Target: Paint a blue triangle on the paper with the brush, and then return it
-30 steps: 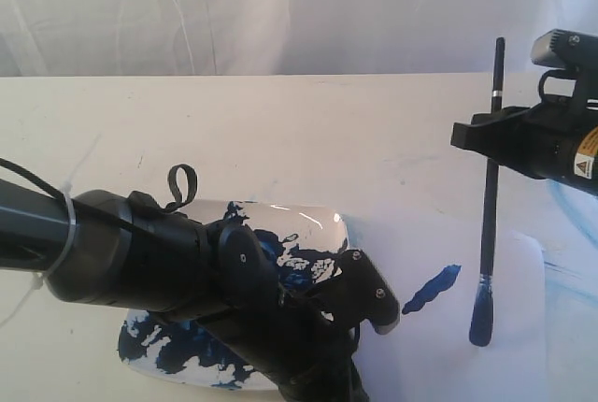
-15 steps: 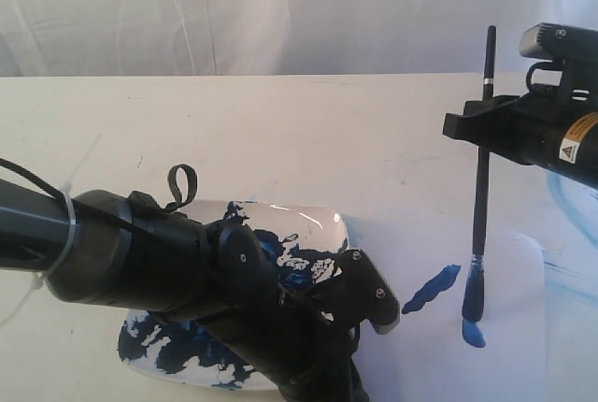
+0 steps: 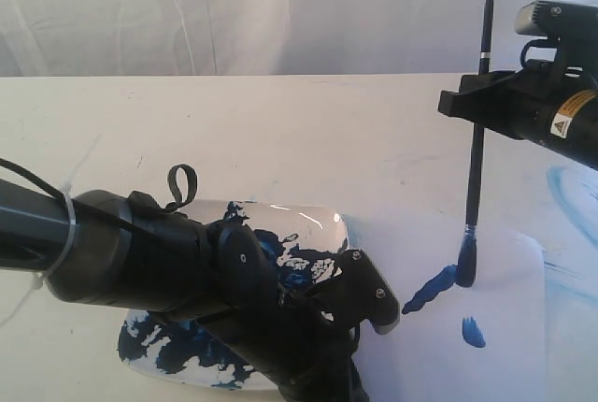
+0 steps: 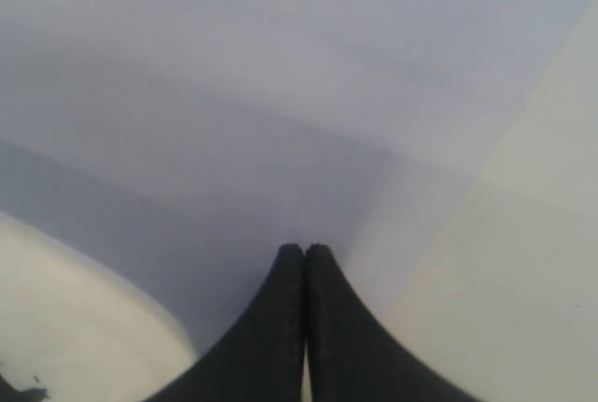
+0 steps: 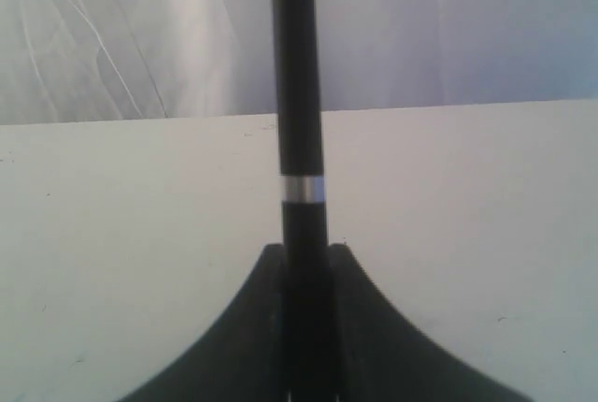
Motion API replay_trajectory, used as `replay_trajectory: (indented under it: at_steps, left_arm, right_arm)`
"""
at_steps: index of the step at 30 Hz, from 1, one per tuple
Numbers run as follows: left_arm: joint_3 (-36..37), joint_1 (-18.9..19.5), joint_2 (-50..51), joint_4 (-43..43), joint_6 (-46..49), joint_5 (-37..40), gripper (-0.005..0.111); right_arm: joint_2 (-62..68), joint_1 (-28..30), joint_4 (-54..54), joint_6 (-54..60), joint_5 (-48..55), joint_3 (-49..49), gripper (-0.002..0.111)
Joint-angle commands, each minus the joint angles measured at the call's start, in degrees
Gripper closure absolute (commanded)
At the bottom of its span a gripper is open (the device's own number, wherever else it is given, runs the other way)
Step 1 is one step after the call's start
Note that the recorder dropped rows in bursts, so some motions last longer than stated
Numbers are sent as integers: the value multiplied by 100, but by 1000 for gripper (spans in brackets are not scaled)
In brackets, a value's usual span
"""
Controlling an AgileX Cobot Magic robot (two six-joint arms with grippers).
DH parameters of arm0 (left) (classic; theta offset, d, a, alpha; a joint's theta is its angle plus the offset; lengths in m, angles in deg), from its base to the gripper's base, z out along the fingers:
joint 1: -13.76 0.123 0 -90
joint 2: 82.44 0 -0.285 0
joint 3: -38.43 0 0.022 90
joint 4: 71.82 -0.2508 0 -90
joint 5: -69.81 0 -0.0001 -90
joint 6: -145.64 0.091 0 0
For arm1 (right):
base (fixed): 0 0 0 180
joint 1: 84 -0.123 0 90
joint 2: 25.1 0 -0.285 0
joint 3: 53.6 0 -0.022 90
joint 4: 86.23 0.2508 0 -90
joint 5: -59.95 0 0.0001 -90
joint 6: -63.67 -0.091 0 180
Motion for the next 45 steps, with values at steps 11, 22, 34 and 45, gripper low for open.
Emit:
replay_trajectory:
  at_steps: [11,22,34,45]
  left_arm:
    - [76,-11,35,9,3,78,107]
    - [76,-11,35,9,3,78,107]
    - [76,-11,35,9,3,78,107]
    - [76,-11,35,8,3,67,107]
  right_arm:
    - [348,-13,246,275,-204,-388,108]
    - [-494,-13,196,-307,1351,-352,108]
    - [-757,-462,50,-541,2206,-134,108]
    - [-252,-462,-233,-520,1690,-122,108]
